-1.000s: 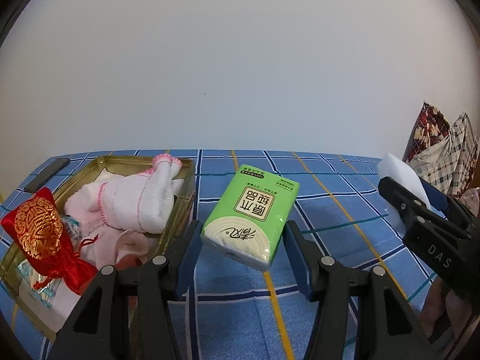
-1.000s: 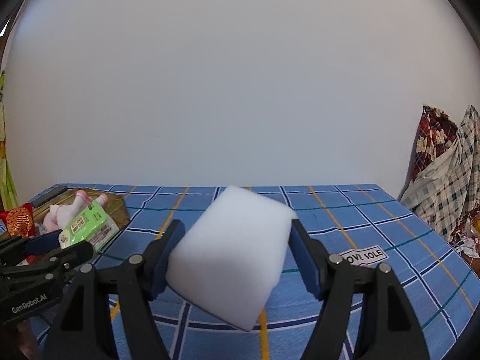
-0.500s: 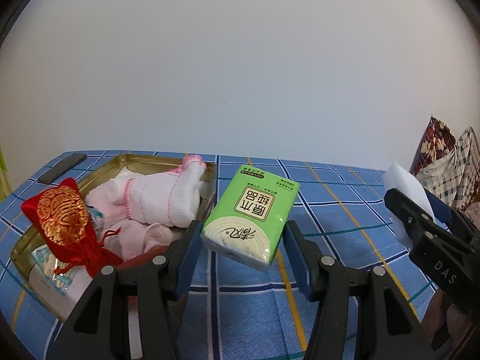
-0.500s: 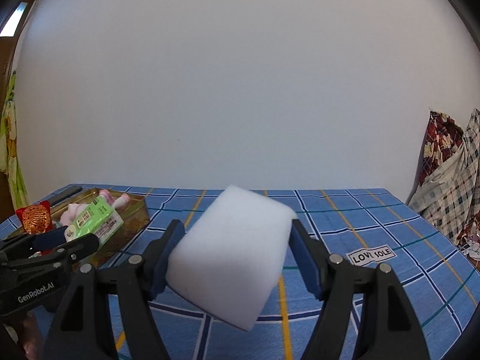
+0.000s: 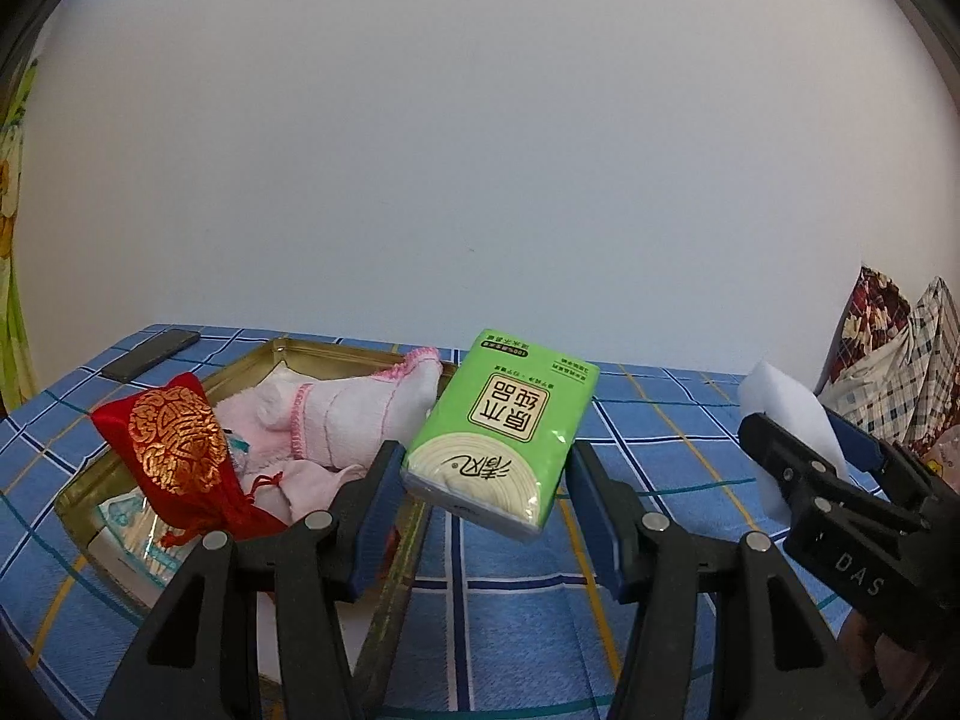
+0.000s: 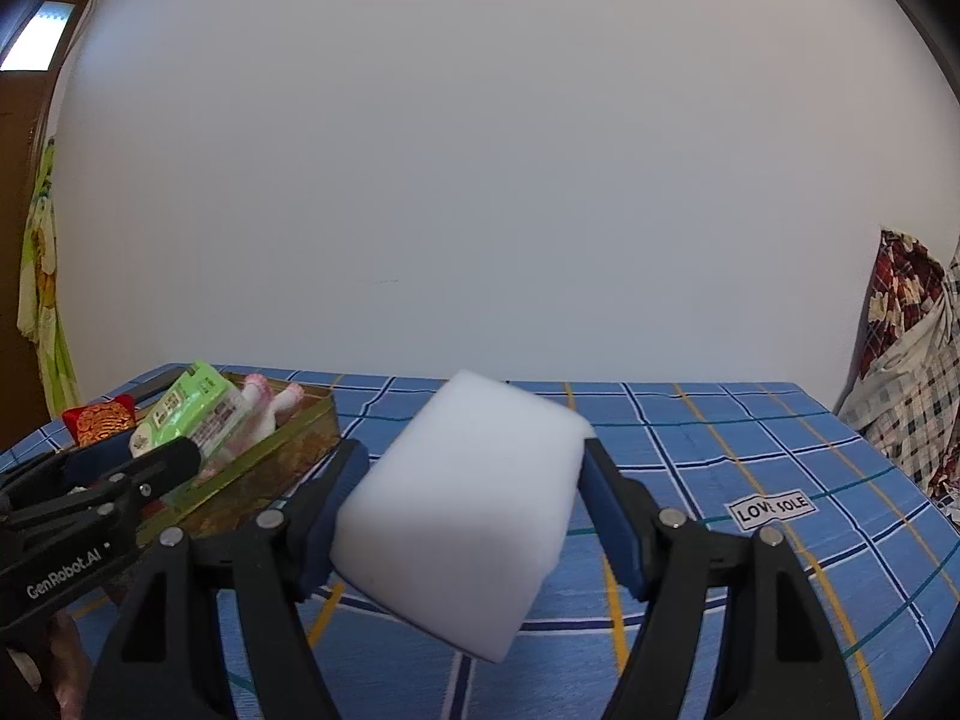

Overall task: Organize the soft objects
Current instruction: 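Carry the tissue pack with the left tool while the right tool carries the sponge toward the tray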

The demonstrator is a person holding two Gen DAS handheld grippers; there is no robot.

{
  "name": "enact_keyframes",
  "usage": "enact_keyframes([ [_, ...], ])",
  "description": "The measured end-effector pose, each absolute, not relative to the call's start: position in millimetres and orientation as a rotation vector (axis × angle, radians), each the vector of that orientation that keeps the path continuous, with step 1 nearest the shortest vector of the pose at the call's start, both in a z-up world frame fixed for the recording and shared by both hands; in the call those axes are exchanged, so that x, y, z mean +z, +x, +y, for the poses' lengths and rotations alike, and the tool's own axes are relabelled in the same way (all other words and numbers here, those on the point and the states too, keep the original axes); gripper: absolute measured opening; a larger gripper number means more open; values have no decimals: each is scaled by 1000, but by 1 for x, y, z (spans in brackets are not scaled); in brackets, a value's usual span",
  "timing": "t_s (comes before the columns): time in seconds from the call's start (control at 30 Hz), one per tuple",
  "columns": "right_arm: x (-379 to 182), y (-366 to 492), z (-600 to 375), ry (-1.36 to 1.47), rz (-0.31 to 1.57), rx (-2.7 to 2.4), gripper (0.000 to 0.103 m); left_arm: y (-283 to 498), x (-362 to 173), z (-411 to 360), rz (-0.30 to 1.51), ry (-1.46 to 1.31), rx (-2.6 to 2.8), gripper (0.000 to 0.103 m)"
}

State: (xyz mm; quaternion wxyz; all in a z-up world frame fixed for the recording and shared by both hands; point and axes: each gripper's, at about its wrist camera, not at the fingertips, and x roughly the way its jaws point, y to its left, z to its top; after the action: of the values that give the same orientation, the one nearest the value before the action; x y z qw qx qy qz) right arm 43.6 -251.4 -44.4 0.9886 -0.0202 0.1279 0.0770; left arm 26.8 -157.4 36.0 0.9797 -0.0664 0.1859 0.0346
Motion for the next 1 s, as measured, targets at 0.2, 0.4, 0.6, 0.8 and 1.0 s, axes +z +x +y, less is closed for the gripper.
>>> enact_keyframes([
  [0.2, -47, 41, -243, -47, 258, 180, 73, 22, 37, -147, 371, -155, 85, 57],
  [0.4, -49, 38, -232, -53, 259, 203, 73, 16, 37, -137, 361, -165, 106, 57],
  [0.6, -51, 36, -225, -59, 260, 224, 73, 9, 39, -130, 354, -176, 118, 58],
  [0.8, -51, 36, -214, -61, 261, 244, 73, 2, 41, -125, 340, -176, 132, 57],
  [1.0, -52, 37, -203, -67, 264, 265, 73, -2, 42, -119, 336, -178, 137, 58],
])
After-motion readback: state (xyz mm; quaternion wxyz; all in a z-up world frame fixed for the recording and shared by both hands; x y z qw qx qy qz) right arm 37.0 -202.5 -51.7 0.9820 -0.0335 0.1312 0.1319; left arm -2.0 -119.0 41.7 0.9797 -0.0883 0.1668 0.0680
